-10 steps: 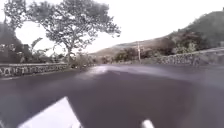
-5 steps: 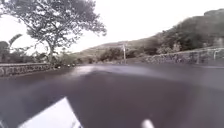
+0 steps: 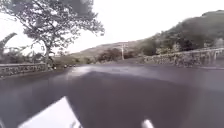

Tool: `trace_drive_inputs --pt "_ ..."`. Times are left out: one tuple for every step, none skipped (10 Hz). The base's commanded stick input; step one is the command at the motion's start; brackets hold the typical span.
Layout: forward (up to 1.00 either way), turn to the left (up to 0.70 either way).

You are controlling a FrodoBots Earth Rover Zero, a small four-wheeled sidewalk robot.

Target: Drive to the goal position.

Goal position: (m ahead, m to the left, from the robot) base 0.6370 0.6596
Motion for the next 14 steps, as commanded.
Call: trace_drive_inputs --pt "0.85 0.0" --pt "0.85 0.0" --pt "0.85 0.0" --pt "0.85 0.0" --pt "0.85 0.0" --pt "0.85 0.0" --pt "0.85 0.0" --pt "0.85 0.0" --pt "0.85 0.0" --pt "0.85 0.0" --pt "0.85 0.0" --pt "0.85 0.0" --pt "0.85 0.0" --pt "0.85 0.0"
